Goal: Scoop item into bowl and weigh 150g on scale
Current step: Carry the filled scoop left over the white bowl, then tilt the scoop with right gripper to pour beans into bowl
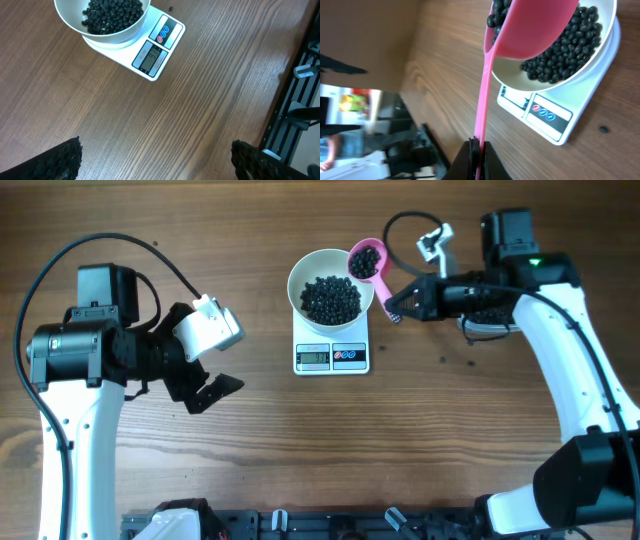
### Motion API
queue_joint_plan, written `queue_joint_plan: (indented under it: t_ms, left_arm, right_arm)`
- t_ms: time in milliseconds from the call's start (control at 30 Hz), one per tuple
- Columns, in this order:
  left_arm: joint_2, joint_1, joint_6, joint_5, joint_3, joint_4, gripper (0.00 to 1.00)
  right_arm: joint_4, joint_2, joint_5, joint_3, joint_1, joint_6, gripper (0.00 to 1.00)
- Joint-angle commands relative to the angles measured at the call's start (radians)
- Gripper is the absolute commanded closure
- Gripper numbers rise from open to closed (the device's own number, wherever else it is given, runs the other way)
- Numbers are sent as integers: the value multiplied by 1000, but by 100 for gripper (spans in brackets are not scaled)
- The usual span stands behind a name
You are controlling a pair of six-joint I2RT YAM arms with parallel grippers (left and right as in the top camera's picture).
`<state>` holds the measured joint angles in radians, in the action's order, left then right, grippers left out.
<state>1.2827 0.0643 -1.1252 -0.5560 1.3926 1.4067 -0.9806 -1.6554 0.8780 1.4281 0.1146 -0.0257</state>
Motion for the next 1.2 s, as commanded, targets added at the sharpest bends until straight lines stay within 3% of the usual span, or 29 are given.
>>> queue_joint_plan:
  t_ms: [0, 467, 1167]
  left_arm:
    - [-10, 4, -20, -22, 19, 0, 0]
    - [-10, 4, -20, -22, 19, 0, 0]
    - [-10, 4, -20, -22, 19, 0, 0]
  right_arm:
    - [16, 25, -136, -5, 40, -1, 95]
    - [95, 24, -420, -5, 171, -27, 96]
    - [130, 24, -568, -5, 227, -99, 95]
